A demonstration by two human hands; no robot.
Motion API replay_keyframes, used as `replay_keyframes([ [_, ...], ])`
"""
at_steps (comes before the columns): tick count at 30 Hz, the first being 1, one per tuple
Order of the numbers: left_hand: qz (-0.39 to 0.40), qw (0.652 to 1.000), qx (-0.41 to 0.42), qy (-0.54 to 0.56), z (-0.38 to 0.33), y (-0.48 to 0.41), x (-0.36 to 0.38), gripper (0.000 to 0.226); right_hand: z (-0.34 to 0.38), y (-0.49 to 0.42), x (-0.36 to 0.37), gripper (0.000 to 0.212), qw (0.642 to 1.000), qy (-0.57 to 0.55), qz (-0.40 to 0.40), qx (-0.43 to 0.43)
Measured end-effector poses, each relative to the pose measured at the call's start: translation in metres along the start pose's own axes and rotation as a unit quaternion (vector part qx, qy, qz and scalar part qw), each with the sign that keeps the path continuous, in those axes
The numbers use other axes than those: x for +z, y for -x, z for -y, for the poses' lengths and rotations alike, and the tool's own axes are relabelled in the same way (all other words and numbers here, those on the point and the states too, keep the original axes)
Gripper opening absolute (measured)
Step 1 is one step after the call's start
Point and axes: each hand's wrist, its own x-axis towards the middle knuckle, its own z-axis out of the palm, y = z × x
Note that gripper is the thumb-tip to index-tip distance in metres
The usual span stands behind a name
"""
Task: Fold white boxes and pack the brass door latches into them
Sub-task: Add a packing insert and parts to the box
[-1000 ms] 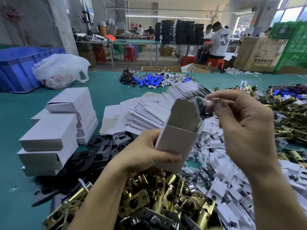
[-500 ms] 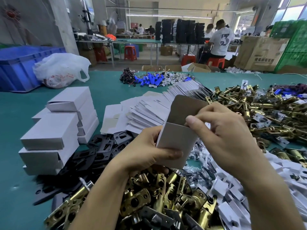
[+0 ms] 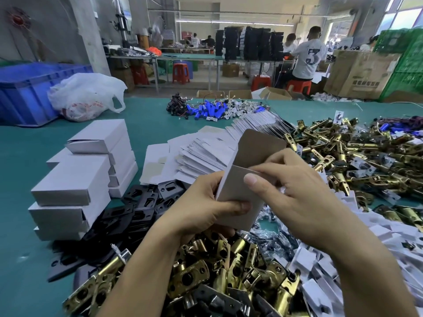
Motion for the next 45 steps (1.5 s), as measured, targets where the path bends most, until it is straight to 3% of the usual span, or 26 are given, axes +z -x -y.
replay_keyframes([
  [3, 0.005, 0.999, 0.017, 0.046, 0.0, 0.0, 0.0, 0.031, 0.0, 0.001, -0.004, 0.028, 0.988, -0.081, -0.131, -0.022],
  [5, 0.004, 0.998, 0.037, 0.053, 0.0, 0.0, -0.002, 0.033, -0.003, 0.002, -0.007, 0.031, 0.975, -0.137, -0.176, -0.008],
  [11, -0.01, 0.994, 0.099, 0.044, -0.002, 0.0, 0.003, 0.059, -0.009, -0.001, -0.005, 0.021, 0.95, -0.278, -0.139, 0.022],
  [19, -0.018, 0.986, 0.163, 0.038, -0.003, 0.0, 0.008, 0.1, -0.012, -0.001, 0.002, 0.043, 0.947, -0.305, -0.096, -0.013],
  [22, -0.01, 0.983, 0.181, 0.027, -0.002, 0.0, 0.009, 0.098, -0.014, -0.003, 0.003, 0.044, 0.949, -0.301, -0.089, -0.021],
  [26, -0.015, 0.977, 0.211, -0.014, -0.002, 0.0, 0.009, 0.087, -0.015, -0.004, 0.002, 0.028, 0.949, -0.302, -0.087, -0.017],
  [32, -0.006, 0.985, 0.174, -0.009, -0.001, 0.0, 0.008, 0.062, -0.013, -0.002, 0.001, 0.028, 0.949, -0.305, -0.076, -0.022],
  [38, 0.002, 0.991, 0.135, -0.01, -0.001, -0.001, 0.008, 0.064, -0.013, -0.005, 0.003, 0.04, 0.943, -0.314, -0.106, -0.027],
  [42, 0.007, 0.993, 0.12, -0.008, -0.002, 0.0, 0.008, 0.065, -0.013, -0.008, 0.008, 0.01, 0.912, -0.371, -0.173, -0.03],
  [45, 0.017, 0.993, 0.111, -0.022, -0.004, 0.0, 0.008, 0.069, -0.017, -0.008, 0.007, 0.021, 0.901, -0.397, -0.174, -0.009],
])
